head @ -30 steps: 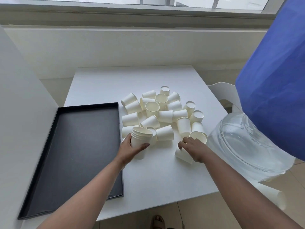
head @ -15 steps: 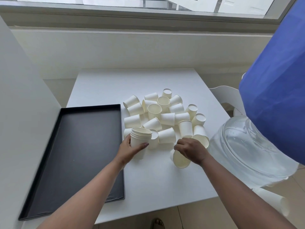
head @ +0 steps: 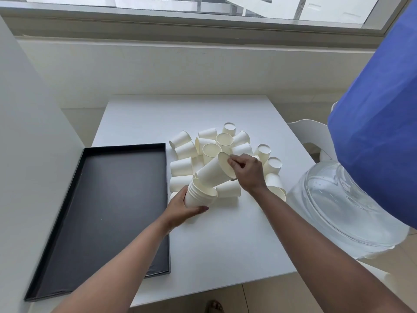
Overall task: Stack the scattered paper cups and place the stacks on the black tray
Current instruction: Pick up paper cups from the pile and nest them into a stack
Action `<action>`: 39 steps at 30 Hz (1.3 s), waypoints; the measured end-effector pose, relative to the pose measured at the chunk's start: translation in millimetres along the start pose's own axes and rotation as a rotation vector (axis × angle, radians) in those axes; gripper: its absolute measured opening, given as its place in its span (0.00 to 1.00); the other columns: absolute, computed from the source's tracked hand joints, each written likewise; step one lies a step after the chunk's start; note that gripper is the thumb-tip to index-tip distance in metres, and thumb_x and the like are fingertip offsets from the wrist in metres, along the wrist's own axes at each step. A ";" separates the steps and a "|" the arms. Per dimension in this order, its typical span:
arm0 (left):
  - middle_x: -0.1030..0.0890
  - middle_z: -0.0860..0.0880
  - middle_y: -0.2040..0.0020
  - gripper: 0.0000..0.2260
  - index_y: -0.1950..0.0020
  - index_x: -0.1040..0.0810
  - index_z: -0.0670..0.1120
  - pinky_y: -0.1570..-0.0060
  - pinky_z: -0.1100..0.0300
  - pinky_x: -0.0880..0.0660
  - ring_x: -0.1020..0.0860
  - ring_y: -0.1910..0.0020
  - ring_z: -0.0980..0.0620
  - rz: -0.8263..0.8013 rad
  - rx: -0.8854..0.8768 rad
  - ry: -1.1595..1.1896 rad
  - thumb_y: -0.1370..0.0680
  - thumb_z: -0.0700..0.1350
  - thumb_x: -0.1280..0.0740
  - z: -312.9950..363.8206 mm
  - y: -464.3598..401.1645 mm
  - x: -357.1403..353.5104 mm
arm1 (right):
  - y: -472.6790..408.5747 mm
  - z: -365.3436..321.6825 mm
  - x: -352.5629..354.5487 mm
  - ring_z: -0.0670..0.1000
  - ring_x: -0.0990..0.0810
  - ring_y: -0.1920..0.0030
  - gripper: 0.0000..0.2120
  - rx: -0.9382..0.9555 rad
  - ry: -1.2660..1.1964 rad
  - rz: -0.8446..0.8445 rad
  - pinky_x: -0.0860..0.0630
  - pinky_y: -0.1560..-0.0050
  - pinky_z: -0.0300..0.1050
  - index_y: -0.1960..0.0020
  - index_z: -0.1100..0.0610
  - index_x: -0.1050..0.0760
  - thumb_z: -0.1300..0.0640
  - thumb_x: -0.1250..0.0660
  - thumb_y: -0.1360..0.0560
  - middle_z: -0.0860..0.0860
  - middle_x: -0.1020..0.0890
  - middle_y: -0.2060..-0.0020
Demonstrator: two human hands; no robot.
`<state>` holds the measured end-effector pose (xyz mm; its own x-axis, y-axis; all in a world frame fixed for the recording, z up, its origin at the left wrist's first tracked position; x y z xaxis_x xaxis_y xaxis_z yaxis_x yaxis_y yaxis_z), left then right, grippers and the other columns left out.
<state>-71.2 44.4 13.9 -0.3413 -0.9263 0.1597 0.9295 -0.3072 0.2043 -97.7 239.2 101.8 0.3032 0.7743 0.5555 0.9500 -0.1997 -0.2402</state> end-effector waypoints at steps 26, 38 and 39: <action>0.22 0.56 0.51 0.25 0.45 0.31 0.62 0.64 0.73 0.26 0.23 0.55 0.62 -0.041 -0.025 -0.008 0.38 0.48 0.26 2.7 0.0 -18.8 | 26.1 28.7 -41.9 0.50 0.25 0.56 0.11 -0.153 0.048 -0.268 0.34 0.56 0.39 0.50 0.60 0.17 0.54 0.34 0.24 0.56 0.21 0.56; 0.21 0.54 0.48 0.37 0.39 0.29 0.53 0.59 0.70 0.27 0.22 0.51 0.56 0.073 0.001 0.017 0.46 0.58 0.25 -2.8 -4.0 -4.1 | 40.0 113.1 20.6 0.56 0.24 0.45 0.12 -0.245 0.928 -0.177 0.29 0.45 0.45 0.45 0.61 0.25 0.55 0.35 0.25 0.57 0.21 0.47; 0.21 0.53 0.48 0.37 0.38 0.30 0.52 0.59 0.70 0.27 0.22 0.51 0.56 0.077 0.001 0.014 0.46 0.57 0.25 -2.7 -3.8 -3.5 | 42.7 115.4 20.1 0.56 0.24 0.45 0.10 -0.244 0.946 -0.189 0.28 0.46 0.45 0.46 0.61 0.24 0.58 0.36 0.25 0.56 0.20 0.47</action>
<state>-73.2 48.2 10.0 -0.2664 -0.9501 0.1620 0.9529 -0.2344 0.1924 -59.8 315.5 10.8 -0.0202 0.0300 0.9993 0.9460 -0.3229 0.0288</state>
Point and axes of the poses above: each hand's wrist, its own y-axis away from the middle knuckle, its own x-axis out of the back of the hand, z = x × y, the point moved 4 cm from there along -y, towards the middle knuckle
